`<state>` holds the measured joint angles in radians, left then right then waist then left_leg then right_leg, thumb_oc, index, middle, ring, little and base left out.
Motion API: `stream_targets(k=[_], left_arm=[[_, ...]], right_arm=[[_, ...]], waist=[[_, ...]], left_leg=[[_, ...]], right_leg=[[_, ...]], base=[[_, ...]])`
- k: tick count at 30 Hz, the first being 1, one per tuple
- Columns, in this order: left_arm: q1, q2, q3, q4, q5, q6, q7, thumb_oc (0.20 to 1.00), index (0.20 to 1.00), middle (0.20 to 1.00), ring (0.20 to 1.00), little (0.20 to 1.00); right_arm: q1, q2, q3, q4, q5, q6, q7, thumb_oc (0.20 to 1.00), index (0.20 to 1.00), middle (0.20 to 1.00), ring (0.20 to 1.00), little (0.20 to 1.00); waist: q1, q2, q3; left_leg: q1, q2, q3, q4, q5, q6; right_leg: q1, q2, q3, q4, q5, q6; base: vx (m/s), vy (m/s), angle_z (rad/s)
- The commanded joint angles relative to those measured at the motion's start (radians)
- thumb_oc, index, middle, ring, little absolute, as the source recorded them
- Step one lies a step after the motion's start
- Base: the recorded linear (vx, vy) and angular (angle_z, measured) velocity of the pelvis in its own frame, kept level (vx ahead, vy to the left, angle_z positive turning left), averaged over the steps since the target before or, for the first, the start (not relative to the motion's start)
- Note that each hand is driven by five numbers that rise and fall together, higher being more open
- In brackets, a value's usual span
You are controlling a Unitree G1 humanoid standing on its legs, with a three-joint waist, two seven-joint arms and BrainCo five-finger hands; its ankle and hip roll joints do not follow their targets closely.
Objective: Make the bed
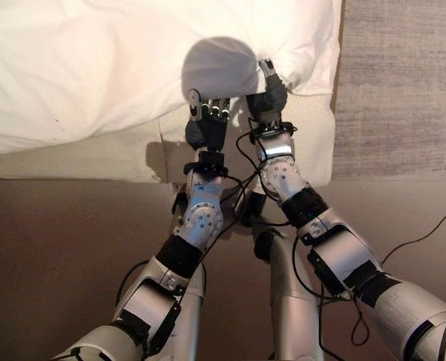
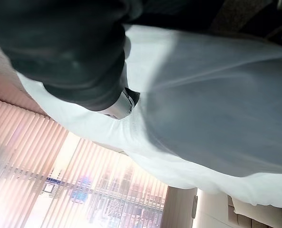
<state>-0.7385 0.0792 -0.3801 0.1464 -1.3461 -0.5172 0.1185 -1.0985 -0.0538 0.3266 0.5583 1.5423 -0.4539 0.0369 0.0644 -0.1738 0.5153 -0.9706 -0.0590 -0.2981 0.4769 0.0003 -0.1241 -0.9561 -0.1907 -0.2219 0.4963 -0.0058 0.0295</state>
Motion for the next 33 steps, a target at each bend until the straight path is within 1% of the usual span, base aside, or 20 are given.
stream_targets(k=[1,2,3,4,5,6,7,9,11,12,13,14,17,19,20,21,24,26,27,33], left_arm=[[-0.131,0.047,0.042,-0.066,0.105,-0.054,-0.011,1.000,1.000,1.000,1.000,1.000],[-0.141,0.051,0.053,-0.061,0.106,-0.058,-0.009,1.000,1.000,1.000,1.000,1.000],[-0.142,0.051,0.054,-0.060,0.106,-0.058,-0.008,1.000,1.000,1.000,1.000,1.000],[-0.148,0.059,0.064,-0.058,0.110,-0.062,-0.001,1.000,1.000,1.000,1.000,1.000],[-0.148,0.059,0.065,-0.057,0.110,-0.062,0.000,1.000,1.000,1.000,1.000,1.000],[-0.152,0.065,0.072,-0.056,0.112,-0.067,0.004,1.000,1.000,1.000,1.000,1.000],[-0.153,0.065,0.073,-0.055,0.112,-0.067,0.005,1.000,1.000,1.000,1.000,1.000],[-0.154,0.072,0.079,-0.055,0.115,-0.070,0.008,1.000,1.000,1.000,1.000,1.000],[-0.154,0.081,0.089,-0.056,0.120,-0.076,0.015,1.000,1.000,1.000,1.000,1.000],[-0.154,0.086,0.094,-0.060,0.121,-0.078,0.016,1.000,1.000,1.000,1.000,1.000],[-0.154,0.091,0.102,-0.061,0.123,-0.081,0.019,1.000,1.000,1.000,1.000,1.000],[-0.152,0.097,0.106,-0.062,0.127,-0.083,0.022,1.000,1.000,1.000,1.000,1.000],[-0.135,0.119,0.131,-0.072,0.129,-0.091,0.029,1.000,1.000,1.000,1.000,1.000],[-0.122,0.135,0.148,-0.083,0.128,-0.094,0.028,1.000,1.000,1.000,1.000,1.000],[-0.110,0.149,0.160,-0.090,0.129,-0.097,0.029,1.000,1.000,1.000,1.000,1.000],[-0.093,0.159,0.170,-0.100,0.127,-0.098,0.026,1.000,1.000,1.000,1.000,1.000],[-0.051,0.179,0.194,-0.116,0.117,-0.097,0.019,1.000,1.000,1.000,1.000,1.000],[-0.021,0.201,0.217,-0.118,0.112,-0.097,0.017,1.000,1.000,1.000,1.000,1.000],[-0.020,0.201,0.217,-0.119,0.111,-0.097,0.015,1.000,1.000,1.000,1.000,1.000],[0.105,0.238,0.301,-0.115,0.093,-0.088,0.003,1.000,1.000,1.000,1.000,1.000]], right_arm=[[-0.014,-0.010,-0.052,-0.075,-0.064,-0.020,0.038,0.200,0.200,0.200,0.200,0.200],[-0.014,-0.010,-0.053,-0.074,-0.065,-0.018,0.039,0.200,0.200,0.200,0.200,0.200],[-0.014,-0.009,-0.052,-0.074,-0.065,-0.017,0.038,0.200,0.200,0.200,0.200,0.200],[-0.012,-0.012,-0.053,-0.073,-0.064,-0.014,0.041,0.200,0.200,0.200,0.200,0.200],[-0.013,-0.012,-0.052,-0.072,-0.064,-0.013,0.040,0.200,0.200,0.200,0.200,0.200],[-0.009,-0.015,-0.051,-0.075,-0.067,-0.012,0.041,0.200,0.200,0.200,0.200,0.200],[-0.010,-0.014,-0.050,-0.074,-0.067,-0.011,0.040,0.200,0.200,0.200,0.200,0.200],[-0.007,-0.015,-0.055,-0.074,-0.067,-0.012,0.039,0.200,0.200,0.200,0.200,0.200],[-0.002,-0.014,-0.056,-0.077,-0.066,-0.010,0.040,0.200,0.200,0.200,0.200,0.200],[-0.001,-0.017,-0.056,-0.078,-0.068,-0.010,0.041,0.200,0.200,0.200,0.200,0.200],[-0.001,-0.018,-0.056,-0.077,-0.069,-0.008,0.039,0.200,0.200,0.200,0.200,0.200],[0.001,-0.019,-0.058,-0.076,-0.070,-0.007,0.040,0.200,0.200,0.200,0.200,0.200],[0.002,-0.025,-0.063,-0.070,-0.070,-0.004,0.040,0.200,0.200,0.200,0.200,0.200],[-0.002,-0.032,-0.064,-0.067,-0.071,0.002,0.041,0.200,0.200,0.200,0.200,0.200],[0.000,-0.041,-0.062,-0.065,-0.073,0.004,0.041,0.200,0.200,0.200,0.200,0.200],[0.003,-0.048,-0.063,-0.068,-0.074,0.006,0.041,0.200,0.200,0.200,0.200,0.200],[0.020,-0.057,-0.066,-0.077,-0.076,0.011,0.043,0.200,0.200,0.200,0.200,0.200],[0.031,-0.064,-0.067,-0.084,-0.080,0.017,0.043,0.200,0.200,0.200,0.200,0.200],[0.033,-0.065,-0.067,-0.086,-0.081,0.016,0.043,0.200,0.200,0.200,0.200,0.200],[0.067,-0.087,-0.084,-0.097,-0.080,0.037,0.052,0.200,0.200,0.200,0.200,0.200]], waist=[[0.017,-0.085,0.005],[0.015,-0.084,0.005],[0.016,-0.083,0.005],[0.014,-0.082,0.005],[0.015,-0.081,0.005],[0.014,-0.080,0.005],[0.015,-0.079,0.005],[0.013,-0.079,0.005],[0.014,-0.077,0.005],[0.014,-0.077,0.005],[0.015,-0.076,0.005],[0.015,-0.076,0.005],[0.021,-0.069,0.005],[0.023,-0.065,0.005],[0.030,-0.059,0.005],[0.033,-0.056,0.005],[0.045,-0.047,0.005],[0.055,-0.040,0.005],[0.054,-0.040,0.005],[0.089,-0.005,0.005]], left_leg=[[0.029,-0.033,0.022,-0.003,-0.066,0.076],[0.008,-0.037,0.026,-0.004,-0.038,0.075],[0.027,-0.032,0.025,-0.002,-0.066,0.076],[0.007,-0.036,0.027,-0.002,-0.038,0.075],[0.026,-0.031,0.026,0.000,-0.066,0.077],[0.006,-0.036,0.027,-0.002,-0.038,0.076],[0.025,-0.031,0.026,0.000,-0.066,0.077],[0.004,-0.036,0.028,0.000,-0.038,0.076],[0.020,-0.031,0.025,0.002,-0.065,0.077],[0.001,-0.036,0.026,0.001,-0.038,0.076],[0.020,-0.031,0.025,0.003,-0.065,0.077],[-0.001,-0.036,0.026,0.002,-0.037,0.077],[0.012,-0.036,0.020,0.008,-0.065,0.079],[-0.012,-0.045,0.017,0.008,-0.035,0.078],[0.005,-0.042,0.013,0.011,-0.063,0.079],[-0.015,-0.049,0.013,0.011,-0.037,0.077],[-0.021,-0.057,0.010,0.016,-0.037,0.078],[-0.008,-0.059,0.009,0.025,-0.066,0.081],[-0.026,-0.063,0.010,0.024,-0.040,0.080],[-0.029,-0.083,0.001,0.065,-0.083,0.090]], right_leg=[[0.009,-0.052,0.027,-0.024,0.014,0.158],[-0.007,-0.057,0.022,-0.033,0.041,0.150],[0.006,-0.052,0.029,-0.023,0.013,0.158],[-0.010,-0.056,0.023,-0.031,0.041,0.150],[0.003,-0.051,0.030,-0.021,0.013,0.158],[-0.012,-0.057,0.025,-0.031,0.041,0.150],[0.001,-0.052,0.031,-0.021,0.014,0.158],[-0.013,-0.057,0.026,-0.031,0.040,0.150],[-0.001,-0.051,0.032,-0.021,0.013,0.159],[-0.016,-0.056,0.026,-0.029,0.040,0.150],[-0.003,-0.051,0.032,-0.017,0.013,0.159],[-0.017,-0.055,0.025,-0.025,0.039,0.151],[-0.008,-0.051,0.030,-0.009,0.010,0.160],[-0.027,-0.058,0.022,-0.016,0.038,0.152],[-0.015,-0.054,0.028,-0.002,0.008,0.162],[-0.029,-0.061,0.020,-0.011,0.033,0.153],[-0.030,-0.065,0.019,-0.009,0.030,0.152],[-0.018,-0.064,0.026,0.005,0.003,0.161],[-0.031,-0.069,0.018,-0.004,0.029,0.152],[-0.024,-0.082,0.030,0.031,-0.008,0.161]], base=[[-0.07,0.041,-0.02],[0.07,-0.017,-0.01],[-0.07,0.042,-0.04],[0.07,-0.013,-0.04],[-0.07,0.045,-0.06],[0.07,-0.013,-0.04],[0.00,0.012,-0.05],[-0.04,0.011,-0.04],[0.00,0.000,0.00],[0.07,-0.010,0.01],[-0.07,0.036,0.00],[0.07,-0.002,-0.01],[-0.02,0.024,-0.02],[0.00,0.000,0.00],[0.00,0.000,0.00],[0.01,0.018,0.03],[0.02,0.004,0.06],[0.00,0.012,0.03],[-0.08,0.070,0.02],[0.00,0.053,0.06]])
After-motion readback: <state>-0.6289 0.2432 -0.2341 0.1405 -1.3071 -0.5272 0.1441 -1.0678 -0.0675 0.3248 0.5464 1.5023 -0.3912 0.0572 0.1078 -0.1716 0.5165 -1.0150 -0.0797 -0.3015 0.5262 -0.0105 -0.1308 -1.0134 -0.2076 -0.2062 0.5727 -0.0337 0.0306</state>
